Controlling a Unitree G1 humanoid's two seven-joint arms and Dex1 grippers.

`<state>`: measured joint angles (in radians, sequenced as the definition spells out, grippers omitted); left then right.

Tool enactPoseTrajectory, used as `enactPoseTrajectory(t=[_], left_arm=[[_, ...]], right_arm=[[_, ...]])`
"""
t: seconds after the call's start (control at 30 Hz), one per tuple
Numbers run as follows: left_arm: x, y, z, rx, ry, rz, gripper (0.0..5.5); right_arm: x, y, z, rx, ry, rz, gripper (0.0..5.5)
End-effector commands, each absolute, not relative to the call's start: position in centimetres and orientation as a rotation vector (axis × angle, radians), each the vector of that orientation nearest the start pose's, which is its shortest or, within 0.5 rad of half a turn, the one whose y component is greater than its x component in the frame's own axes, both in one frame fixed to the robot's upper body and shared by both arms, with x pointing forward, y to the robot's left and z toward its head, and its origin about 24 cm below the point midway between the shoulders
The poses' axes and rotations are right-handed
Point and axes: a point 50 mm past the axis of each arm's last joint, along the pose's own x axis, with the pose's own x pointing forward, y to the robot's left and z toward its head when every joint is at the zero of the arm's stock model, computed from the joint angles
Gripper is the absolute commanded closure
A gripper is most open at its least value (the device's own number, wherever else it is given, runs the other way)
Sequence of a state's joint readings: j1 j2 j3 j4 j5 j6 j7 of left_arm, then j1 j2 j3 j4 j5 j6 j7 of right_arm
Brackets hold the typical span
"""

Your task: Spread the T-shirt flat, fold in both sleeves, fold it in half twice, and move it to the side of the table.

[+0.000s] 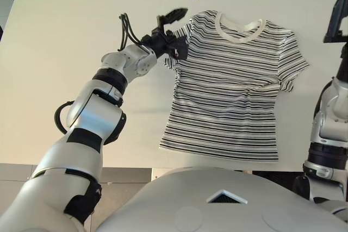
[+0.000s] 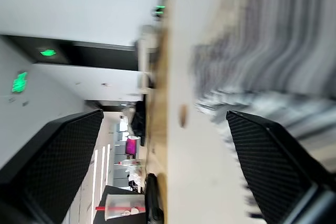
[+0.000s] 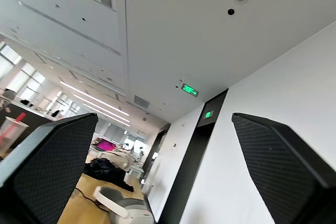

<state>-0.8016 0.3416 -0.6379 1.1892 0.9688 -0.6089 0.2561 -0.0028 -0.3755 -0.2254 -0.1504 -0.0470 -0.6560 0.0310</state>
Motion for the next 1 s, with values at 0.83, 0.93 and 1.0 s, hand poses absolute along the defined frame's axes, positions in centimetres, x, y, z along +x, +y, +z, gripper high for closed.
enactPoseTrajectory(t=[0.83, 0.93, 1.0], left_arm=[[30.2, 20.6, 3.0, 1.516, -0.203, -0.504, 1.13], [30.2, 20.0, 4.6, 1.46, -0.268, -0.393, 1.13], [29.8, 20.0, 5.6, 1.431, -0.302, -0.335, 1.13]], right_arm=[[15.8, -18.2, 5.7, -0.913, -0.256, 0.988, 0.78], [14.0, -19.4, 4.9, -0.988, -0.13, 1.084, 0.78], [13.2, -20.4, 4.7, -1.043, -0.056, 1.131, 0.78]])
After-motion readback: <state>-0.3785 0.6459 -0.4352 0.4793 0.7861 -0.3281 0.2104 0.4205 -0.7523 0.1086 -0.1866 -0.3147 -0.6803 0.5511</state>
